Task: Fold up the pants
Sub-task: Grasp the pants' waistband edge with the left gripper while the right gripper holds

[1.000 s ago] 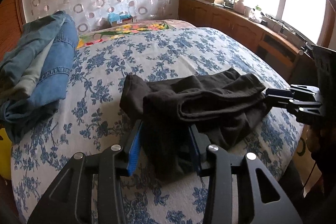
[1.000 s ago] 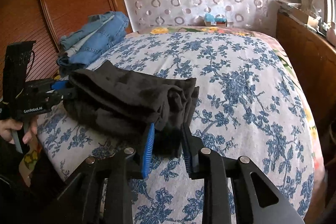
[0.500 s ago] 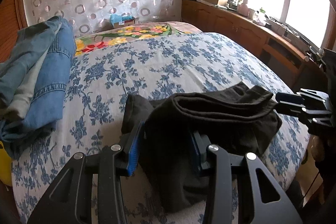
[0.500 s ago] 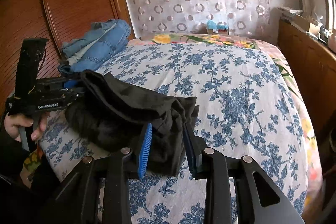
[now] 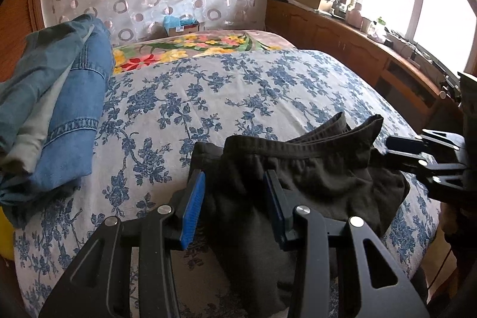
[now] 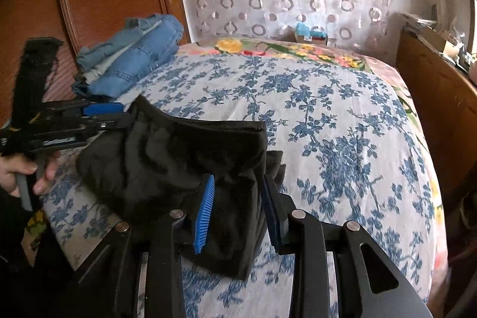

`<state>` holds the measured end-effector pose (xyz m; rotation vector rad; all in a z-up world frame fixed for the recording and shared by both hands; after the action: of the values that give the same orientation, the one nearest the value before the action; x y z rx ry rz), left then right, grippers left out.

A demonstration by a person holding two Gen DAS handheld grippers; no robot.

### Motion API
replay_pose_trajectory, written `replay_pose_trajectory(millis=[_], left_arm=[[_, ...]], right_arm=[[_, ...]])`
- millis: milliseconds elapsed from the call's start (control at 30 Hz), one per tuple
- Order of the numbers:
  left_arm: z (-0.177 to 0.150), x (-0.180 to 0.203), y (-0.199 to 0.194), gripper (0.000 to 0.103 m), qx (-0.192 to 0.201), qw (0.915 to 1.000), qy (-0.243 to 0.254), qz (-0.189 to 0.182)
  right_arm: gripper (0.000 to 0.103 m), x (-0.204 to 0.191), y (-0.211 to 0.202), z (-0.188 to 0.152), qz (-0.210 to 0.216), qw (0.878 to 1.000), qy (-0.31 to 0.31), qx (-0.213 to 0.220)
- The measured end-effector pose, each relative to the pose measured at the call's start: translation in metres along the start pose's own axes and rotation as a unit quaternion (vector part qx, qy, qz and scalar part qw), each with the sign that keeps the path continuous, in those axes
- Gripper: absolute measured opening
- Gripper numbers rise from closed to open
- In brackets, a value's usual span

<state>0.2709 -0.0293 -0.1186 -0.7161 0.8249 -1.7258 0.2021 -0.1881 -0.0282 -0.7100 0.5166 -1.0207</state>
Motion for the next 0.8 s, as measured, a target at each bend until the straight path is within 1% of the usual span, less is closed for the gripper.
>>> replay_pose_trajectory(millis=[133, 267, 367, 433, 467, 500, 533, 600, 667, 700, 733, 767, 800], left_arm=[[0.000, -0.002, -0.003, 0.042, 0.004, 1.0000, -0.001, -0.002], [0.004, -0.002, -0.002, 0.042, 0.007, 0.9999, 0.001, -0.008], [0.009, 0.000, -0.002, 0.042, 0.014, 0.9996, 0.005, -0.023], [0.012, 0.002, -0.002, 0.041, 0.017, 0.9992, 0.008, -0.034], [0.013, 0.003, -0.002, 0.041, 0.018, 0.9991, 0.010, -0.038], [0.015, 0.005, -0.001, 0.041, 0.018, 0.9989, 0.012, -0.041], [0.016, 0.006, 0.000, 0.041, 0.018, 0.9988, 0.015, -0.042], [0.017, 0.009, 0.005, 0.041, 0.011, 0.9988, 0.022, -0.041], [0.018, 0.011, 0.009, 0.041, 0.006, 0.9989, 0.029, -0.036], [0.018, 0.012, 0.010, 0.039, 0.006, 0.9989, 0.031, -0.033], [0.018, 0.011, 0.010, 0.033, 0.007, 0.9990, 0.032, -0.031], [0.018, 0.011, 0.010, 0.020, 0.010, 0.9990, 0.032, -0.029], [0.019, 0.010, 0.009, 0.016, 0.013, 0.9990, 0.031, -0.030]], right_arm=[[0.033, 0.002, 0.015, 0.014, -0.009, 1.000, 0.003, -0.016], [0.033, 0.003, 0.022, 0.025, -0.005, 1.000, 0.002, -0.020], [0.033, 0.005, 0.024, 0.033, 0.009, 1.000, 0.003, -0.015], [0.033, 0.009, 0.028, 0.034, 0.031, 0.999, 0.005, -0.020], [0.032, 0.012, 0.030, 0.035, 0.037, 0.999, 0.008, -0.021], [0.026, 0.015, 0.031, 0.036, 0.037, 0.999, 0.011, -0.022], [0.023, 0.017, 0.031, 0.035, 0.037, 0.999, 0.011, -0.021], [0.011, 0.018, 0.033, 0.036, 0.042, 0.999, 0.010, -0.020], [0.007, 0.017, 0.034, 0.038, 0.045, 0.999, 0.008, -0.017], [0.007, 0.017, 0.035, 0.039, 0.042, 0.999, 0.007, -0.015], [0.006, 0.017, 0.036, 0.040, 0.040, 0.999, 0.006, -0.013], [0.006, 0.016, 0.035, 0.040, 0.039, 0.999, 0.004, -0.013], [0.006, 0.015, 0.035, 0.039, 0.038, 0.999, 0.002, -0.012]])
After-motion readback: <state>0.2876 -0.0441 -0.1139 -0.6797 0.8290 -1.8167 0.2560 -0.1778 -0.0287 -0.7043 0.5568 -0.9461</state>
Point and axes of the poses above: each gripper's, at about its wrist camera, not at the fingertips, and y roughly the way its jaws point, x to its right, z to its top, the point moved 7 cm from there along y, roughly the way its jaws point, and after that the axes turned 8 degrees about -x, right-handed, at the moved point
